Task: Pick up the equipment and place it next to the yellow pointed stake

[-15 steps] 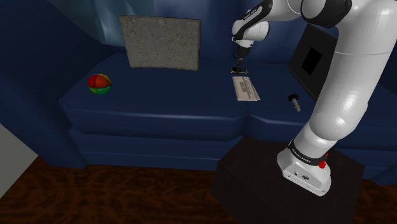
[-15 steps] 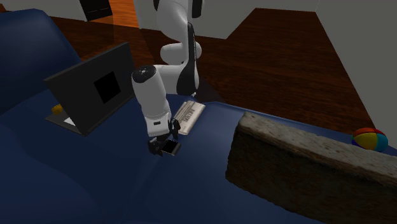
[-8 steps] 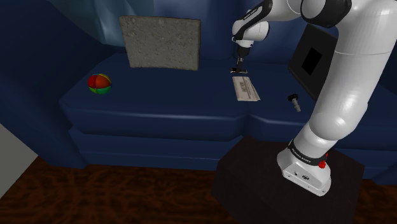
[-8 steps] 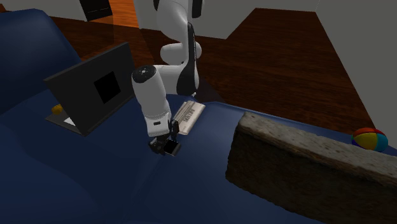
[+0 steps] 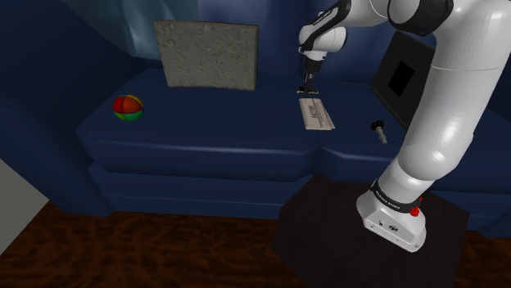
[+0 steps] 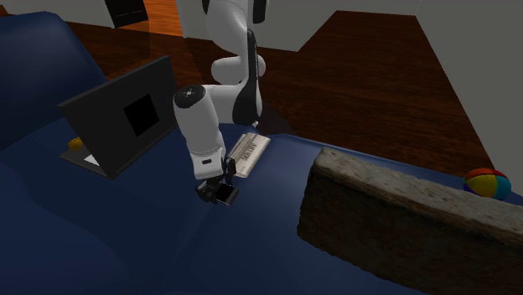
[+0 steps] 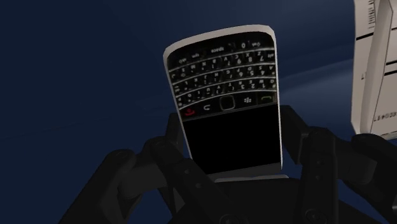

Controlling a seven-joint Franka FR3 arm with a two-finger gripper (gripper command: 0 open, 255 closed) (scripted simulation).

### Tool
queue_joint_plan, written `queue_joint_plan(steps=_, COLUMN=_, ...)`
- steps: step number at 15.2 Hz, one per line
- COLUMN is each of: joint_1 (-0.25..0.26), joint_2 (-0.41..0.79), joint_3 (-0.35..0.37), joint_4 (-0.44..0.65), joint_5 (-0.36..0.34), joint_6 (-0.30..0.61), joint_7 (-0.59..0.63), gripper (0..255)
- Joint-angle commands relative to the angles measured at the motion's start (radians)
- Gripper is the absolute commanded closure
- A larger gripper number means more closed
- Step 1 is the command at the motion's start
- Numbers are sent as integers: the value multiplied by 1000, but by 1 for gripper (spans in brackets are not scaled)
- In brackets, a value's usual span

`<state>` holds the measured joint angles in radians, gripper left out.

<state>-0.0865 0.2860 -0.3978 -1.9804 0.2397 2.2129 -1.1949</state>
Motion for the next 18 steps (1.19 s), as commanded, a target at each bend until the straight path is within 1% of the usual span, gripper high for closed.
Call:
queue_joint_plan(steps=1, joint_1=2, joint_2=-12, joint_3=-3, joint_4=6, joint_5=-8, joint_6=-16, joint_7=6, gripper=255)
queue_joint_plan(steps=18, joint_1=14, joint_2=-112, joint_3=-21, joint_4=116, joint_5=-73, joint_6=-214, joint_7=61, gripper=255)
